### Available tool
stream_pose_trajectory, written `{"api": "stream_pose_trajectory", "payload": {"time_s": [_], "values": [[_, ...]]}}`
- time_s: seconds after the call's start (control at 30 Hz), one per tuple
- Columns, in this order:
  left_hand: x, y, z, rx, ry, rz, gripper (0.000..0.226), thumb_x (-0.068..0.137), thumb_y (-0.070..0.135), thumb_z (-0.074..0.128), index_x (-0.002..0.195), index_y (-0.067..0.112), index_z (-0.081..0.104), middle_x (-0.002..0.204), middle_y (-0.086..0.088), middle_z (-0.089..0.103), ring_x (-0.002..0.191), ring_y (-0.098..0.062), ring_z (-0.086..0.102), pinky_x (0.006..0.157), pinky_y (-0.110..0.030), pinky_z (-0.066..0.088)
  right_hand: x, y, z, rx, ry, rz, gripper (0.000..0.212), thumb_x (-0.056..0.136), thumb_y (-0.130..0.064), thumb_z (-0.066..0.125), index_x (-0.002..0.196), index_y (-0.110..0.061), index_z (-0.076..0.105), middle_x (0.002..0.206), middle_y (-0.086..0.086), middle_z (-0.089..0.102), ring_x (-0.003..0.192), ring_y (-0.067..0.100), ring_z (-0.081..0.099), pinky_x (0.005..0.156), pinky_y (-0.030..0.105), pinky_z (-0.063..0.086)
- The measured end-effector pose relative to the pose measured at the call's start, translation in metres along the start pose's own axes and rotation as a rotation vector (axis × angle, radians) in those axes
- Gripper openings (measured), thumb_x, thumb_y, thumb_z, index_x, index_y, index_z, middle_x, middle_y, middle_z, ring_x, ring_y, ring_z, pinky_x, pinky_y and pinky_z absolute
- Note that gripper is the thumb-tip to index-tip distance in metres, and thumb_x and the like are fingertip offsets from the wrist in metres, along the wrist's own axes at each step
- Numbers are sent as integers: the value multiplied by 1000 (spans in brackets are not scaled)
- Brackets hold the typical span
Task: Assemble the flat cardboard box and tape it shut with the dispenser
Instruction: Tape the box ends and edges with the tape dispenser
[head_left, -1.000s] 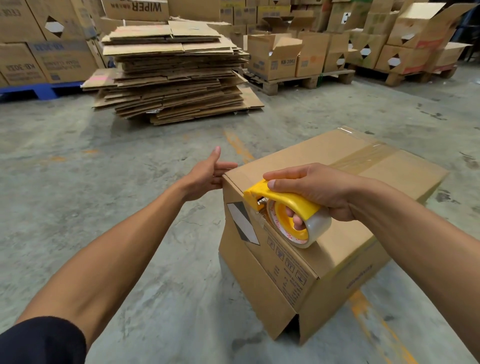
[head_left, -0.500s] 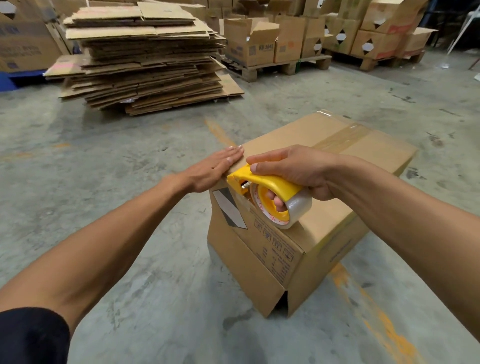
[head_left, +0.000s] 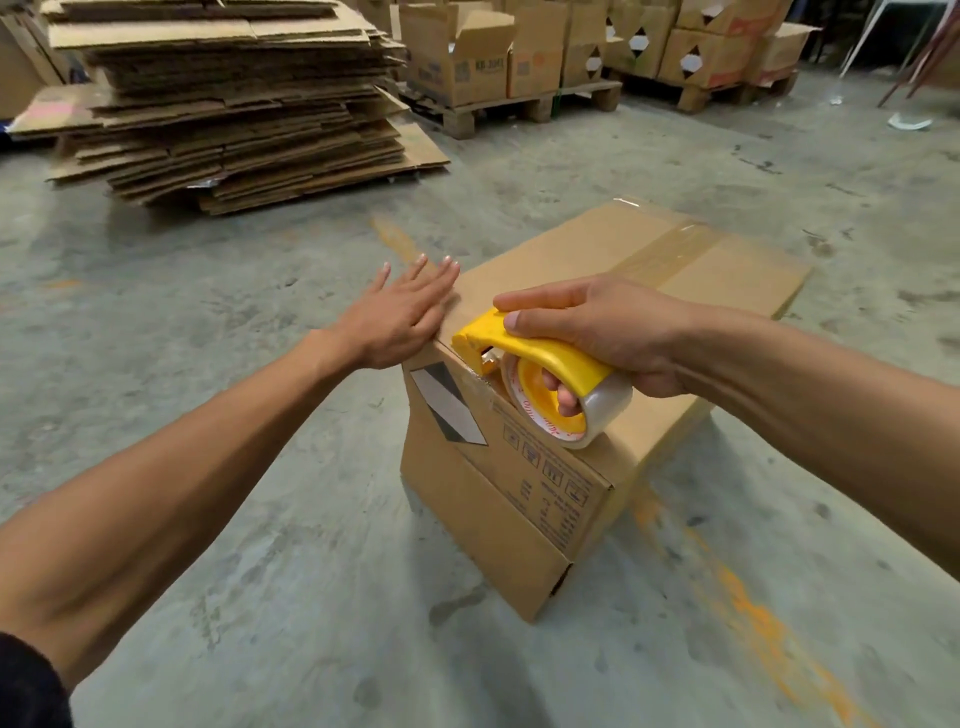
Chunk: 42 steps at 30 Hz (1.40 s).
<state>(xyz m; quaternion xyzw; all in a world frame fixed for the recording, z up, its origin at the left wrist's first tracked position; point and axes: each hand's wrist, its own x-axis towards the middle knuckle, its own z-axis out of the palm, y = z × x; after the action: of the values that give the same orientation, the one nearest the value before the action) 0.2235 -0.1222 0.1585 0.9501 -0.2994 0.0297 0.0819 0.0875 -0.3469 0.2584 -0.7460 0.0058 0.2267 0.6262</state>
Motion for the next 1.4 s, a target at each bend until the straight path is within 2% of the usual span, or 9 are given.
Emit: {"api": "stream_pose_trajectory", "payload": {"time_s": [0.13,0.23,0.47,0.73,0.93,1.1,1.2,1.27,1.4], "values": [[7,20,2,-128,-34,151,65,95,58,13,155,32,7,163,7,4,150,-15,-6,120,-43,-5,9,-5,-1,-4,-6,2,29,94,-23,64,123,-24,66,71,21,59,42,22,54,42,29,51],[14,17,8,-1,-72,152,75,87,69,8,154,36,7,163,12,3,150,-15,-6,121,-45,-2,15,-11,1,-22,-15,21,27,95,-23,62,122,-23,67,62,17,59,42,21,55,44,30,53],[13,9,5,-63,-103,126,57,100,52,6,154,36,5,162,14,0,149,-8,-7,120,-36,-6,-3,-8,-7,-45,-53,80,23,96,-25,61,117,-31,67,59,14,60,41,21,56,45,30,53],[13,19,4,-20,-142,140,60,97,60,5,153,39,0,160,17,-6,148,-6,-10,118,-33,-8,-87,40,-34,83,31,45,36,81,-30,66,117,-36,70,56,19,56,37,25,51,41,29,49],[9,28,2,-12,-174,141,62,97,62,9,153,38,-1,162,14,-5,149,-9,-9,119,-37,-7,-94,48,-27,32,71,-7,33,85,-27,67,116,-38,70,57,22,57,38,26,51,41,28,47],[16,50,-13,42,-217,62,60,101,52,20,155,30,4,164,4,-2,151,-20,-6,119,-49,-8,-96,51,-28,4,76,-7,30,89,-25,66,116,-38,70,57,20,57,39,25,50,43,28,48],[8,90,-13,-15,-104,250,59,100,45,17,156,26,9,164,3,2,150,-14,-4,119,-44,-9,-96,50,-30,-21,71,8,31,89,-25,66,118,-38,69,57,19,58,39,26,51,43,28,48],[1,116,-4,-48,-141,386,58,100,43,14,156,27,9,164,6,2,150,-11,-6,119,-41,-10,-95,49,-30,-23,68,17,31,89,-26,66,118,-38,69,57,19,58,38,26,51,43,28,48],[0,126,11,5,-184,432,58,100,48,6,155,32,2,163,10,-4,149,-9,-11,120,-41,-9,-92,47,-29,-16,67,35,32,88,-26,67,117,-39,69,62,23,60,38,26,52,42,28,49]]}}
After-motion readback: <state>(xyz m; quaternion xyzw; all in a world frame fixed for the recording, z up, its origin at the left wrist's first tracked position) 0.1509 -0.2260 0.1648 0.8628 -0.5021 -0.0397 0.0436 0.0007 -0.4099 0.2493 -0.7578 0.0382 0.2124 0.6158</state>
